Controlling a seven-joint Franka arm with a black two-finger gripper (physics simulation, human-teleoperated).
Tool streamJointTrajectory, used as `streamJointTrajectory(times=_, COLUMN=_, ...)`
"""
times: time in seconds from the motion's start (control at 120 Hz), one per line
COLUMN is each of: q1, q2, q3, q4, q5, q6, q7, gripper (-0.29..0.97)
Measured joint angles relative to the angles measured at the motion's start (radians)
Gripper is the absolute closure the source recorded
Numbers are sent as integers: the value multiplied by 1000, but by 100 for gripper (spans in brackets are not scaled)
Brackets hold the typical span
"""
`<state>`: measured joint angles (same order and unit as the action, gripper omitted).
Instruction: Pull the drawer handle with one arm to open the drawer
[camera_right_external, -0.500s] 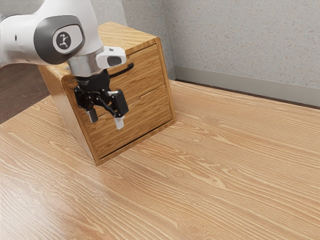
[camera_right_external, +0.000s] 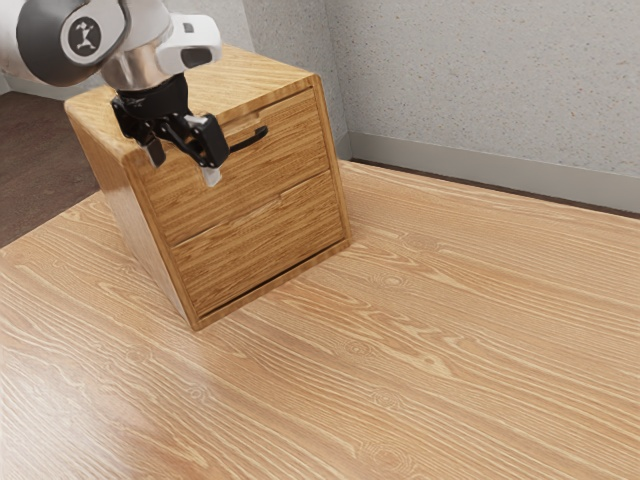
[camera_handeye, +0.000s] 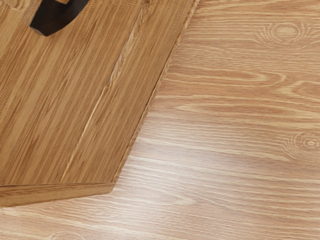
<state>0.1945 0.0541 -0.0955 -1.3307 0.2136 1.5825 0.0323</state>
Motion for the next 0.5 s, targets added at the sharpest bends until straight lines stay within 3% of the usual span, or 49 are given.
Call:
streamJointTrajectory(times=0.042, q1=-52, q2=31, q3=-8, q4=0, q5=18, q6=34, q7=1, gripper=0)
streamJointTrajectory(times=0.133, q1=-303, q2=73, q3=-17, q4=0, q5=86, q6=90, q7=2, gripper=0)
streamJointTrajectory(times=0.183, q1=-374, q2=81, q3=-14, q4=-4, q5=113, q6=116, q7=2, gripper=0)
streamJointTrajectory(times=0.333, q1=-300, q2=100, q3=-9, q4=-5, q5=158, q6=169, q7=5, gripper=0)
streamJointTrajectory(times=0.5, q1=-299, q2=116, q3=-9, q4=0, q5=172, q6=208, q7=7, gripper=0)
